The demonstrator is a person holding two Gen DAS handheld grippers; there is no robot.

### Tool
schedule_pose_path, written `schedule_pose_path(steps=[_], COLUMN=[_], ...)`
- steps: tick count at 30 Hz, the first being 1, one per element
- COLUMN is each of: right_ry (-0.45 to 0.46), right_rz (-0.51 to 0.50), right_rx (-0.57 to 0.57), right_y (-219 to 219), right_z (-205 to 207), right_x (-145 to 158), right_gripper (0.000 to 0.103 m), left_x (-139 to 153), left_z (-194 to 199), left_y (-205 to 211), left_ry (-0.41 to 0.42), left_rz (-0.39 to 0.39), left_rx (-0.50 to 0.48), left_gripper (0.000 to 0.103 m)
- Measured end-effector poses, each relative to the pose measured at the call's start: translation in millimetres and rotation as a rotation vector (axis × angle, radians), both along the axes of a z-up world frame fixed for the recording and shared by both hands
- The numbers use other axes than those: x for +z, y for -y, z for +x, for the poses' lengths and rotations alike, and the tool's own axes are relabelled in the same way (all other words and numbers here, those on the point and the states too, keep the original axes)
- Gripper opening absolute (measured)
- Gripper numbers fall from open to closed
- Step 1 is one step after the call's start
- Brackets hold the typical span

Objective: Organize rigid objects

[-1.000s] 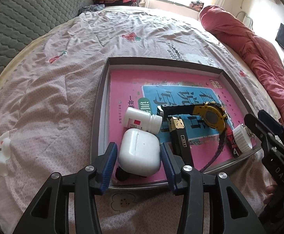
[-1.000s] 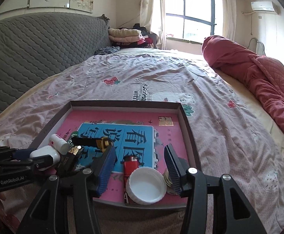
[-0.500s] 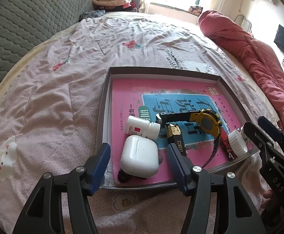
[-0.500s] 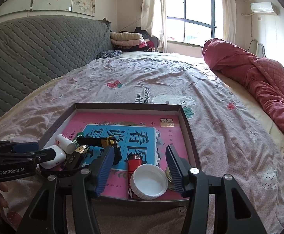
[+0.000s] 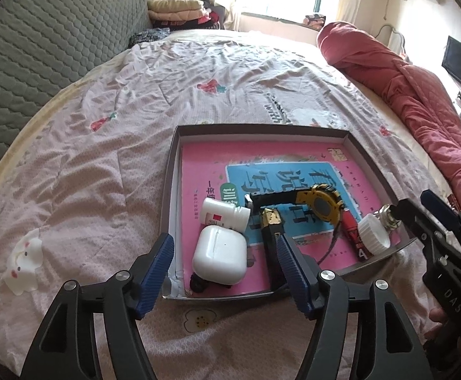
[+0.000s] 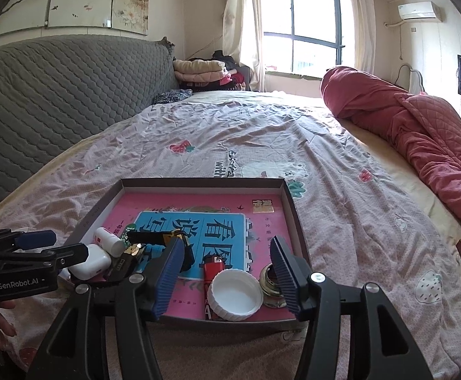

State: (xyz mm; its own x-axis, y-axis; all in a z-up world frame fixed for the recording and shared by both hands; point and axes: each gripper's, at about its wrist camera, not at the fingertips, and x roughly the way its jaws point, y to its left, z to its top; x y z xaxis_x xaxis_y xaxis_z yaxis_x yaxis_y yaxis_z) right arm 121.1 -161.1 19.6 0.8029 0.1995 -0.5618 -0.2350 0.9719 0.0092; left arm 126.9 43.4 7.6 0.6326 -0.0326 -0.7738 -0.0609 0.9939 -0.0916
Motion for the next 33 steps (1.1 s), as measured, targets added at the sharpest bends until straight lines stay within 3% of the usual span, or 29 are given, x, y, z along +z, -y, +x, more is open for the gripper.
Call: schedule_pose_path(steps=[2, 17, 24, 33], right_ry=[0.002, -0.015, -0.038, -0.055], right_rz=[-0.002, -0.015, -0.016, -0.008], right_rx=[0.000, 0.006, 0.026, 0.027], right_y=[0.5, 7.3, 3.5, 2.6], right_z=[-4.3, -53.0, -77.4, -97.9], right_x=[2.0, 9.7, 9.5, 6.1], right_gripper=[0.056, 0.056, 0.056, 0.056], left_x=[5.5, 20.5, 25.1, 25.1], left_z=[-3.6, -51.2, -79.2, -102.4], left_y=[2.3, 21.9, 22.0, 25.8], left_ry=[0.006, -0.010, -0.002, 0.005], left_rz=[0.009, 0.050, 0.010, 0.019], left_rx=[0.001, 0.029, 0.059, 0.063], left_gripper=[0.075, 0.075, 0.075, 0.075])
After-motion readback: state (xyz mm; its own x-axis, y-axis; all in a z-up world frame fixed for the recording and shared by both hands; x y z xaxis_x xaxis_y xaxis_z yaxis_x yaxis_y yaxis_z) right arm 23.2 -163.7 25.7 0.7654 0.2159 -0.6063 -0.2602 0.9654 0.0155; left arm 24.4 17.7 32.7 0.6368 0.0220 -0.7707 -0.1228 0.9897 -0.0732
